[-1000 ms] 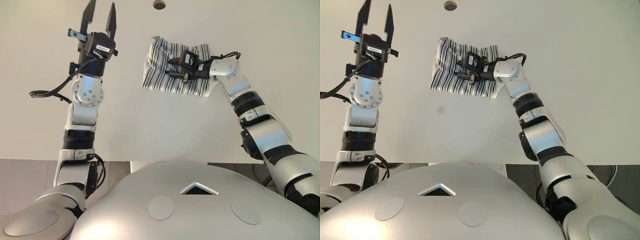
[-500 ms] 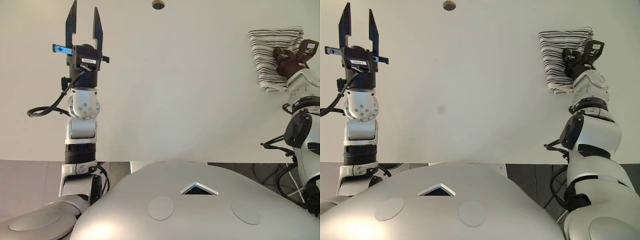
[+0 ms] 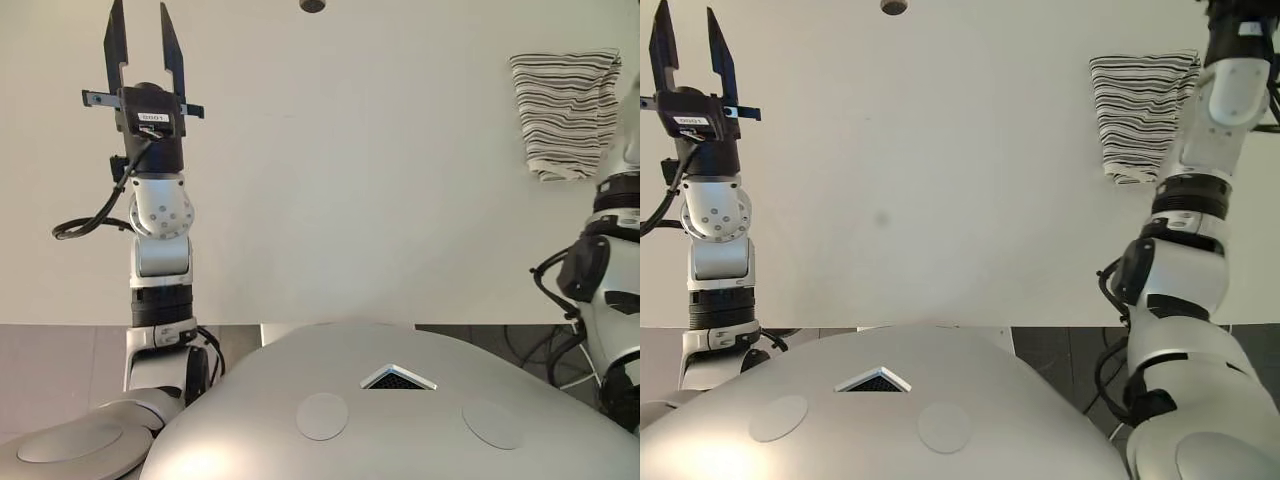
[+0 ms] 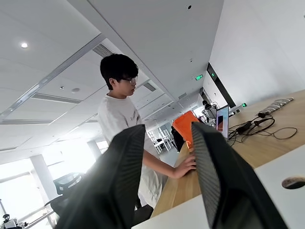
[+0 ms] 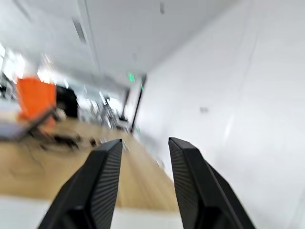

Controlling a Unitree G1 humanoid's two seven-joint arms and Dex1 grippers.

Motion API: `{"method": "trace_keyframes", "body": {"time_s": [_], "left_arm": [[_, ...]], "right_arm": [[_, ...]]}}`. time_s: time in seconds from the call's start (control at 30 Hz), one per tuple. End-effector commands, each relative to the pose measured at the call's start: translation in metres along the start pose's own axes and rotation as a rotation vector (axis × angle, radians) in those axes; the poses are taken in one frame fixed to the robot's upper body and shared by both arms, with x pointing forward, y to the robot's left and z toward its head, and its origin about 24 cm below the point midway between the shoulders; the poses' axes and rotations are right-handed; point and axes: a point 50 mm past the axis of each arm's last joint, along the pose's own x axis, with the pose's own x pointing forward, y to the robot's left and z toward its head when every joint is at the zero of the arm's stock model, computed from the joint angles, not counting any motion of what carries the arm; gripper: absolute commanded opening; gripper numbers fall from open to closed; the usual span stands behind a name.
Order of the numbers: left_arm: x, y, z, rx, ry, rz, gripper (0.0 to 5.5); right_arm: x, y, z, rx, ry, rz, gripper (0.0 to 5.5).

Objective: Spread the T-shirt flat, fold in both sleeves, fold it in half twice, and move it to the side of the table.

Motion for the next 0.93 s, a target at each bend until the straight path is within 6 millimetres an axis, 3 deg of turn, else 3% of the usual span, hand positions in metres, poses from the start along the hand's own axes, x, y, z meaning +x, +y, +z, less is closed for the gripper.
{"method": "trace_keyframes", "body": {"time_s": [0.03,0.13,0.3,0.53,0.77,0.93], "left_arm": [[0.018,-0.001,0.01,-0.155,-0.107,0.12,1.76],[0.016,-0.013,0.0,-0.213,-0.102,0.116,1.76],[-0.008,-0.034,-0.017,-0.249,-0.06,0.072,1.76],[-0.024,-0.079,-0.026,-0.316,-0.033,-0.067,1.76],[-0.036,-0.067,-0.022,-0.322,-0.003,0.045,1.76],[-0.04,-0.075,-0.02,-0.338,-0.032,0.002,1.76]], "right_arm": [[-0.04,0.088,0.057,0.325,-0.26,0.059,1.81],[-0.068,0.111,0.023,0.471,-0.025,0.078,1.81],[-0.112,0.125,0.003,0.51,0.094,0.159,1.81],[-0.122,0.139,-0.001,0.375,0.0,0.264,1.81],[-0.13,0.145,0.002,0.355,-0.048,0.314,1.81],[-0.131,0.149,-0.006,0.362,-0.035,0.388,1.81]]}}
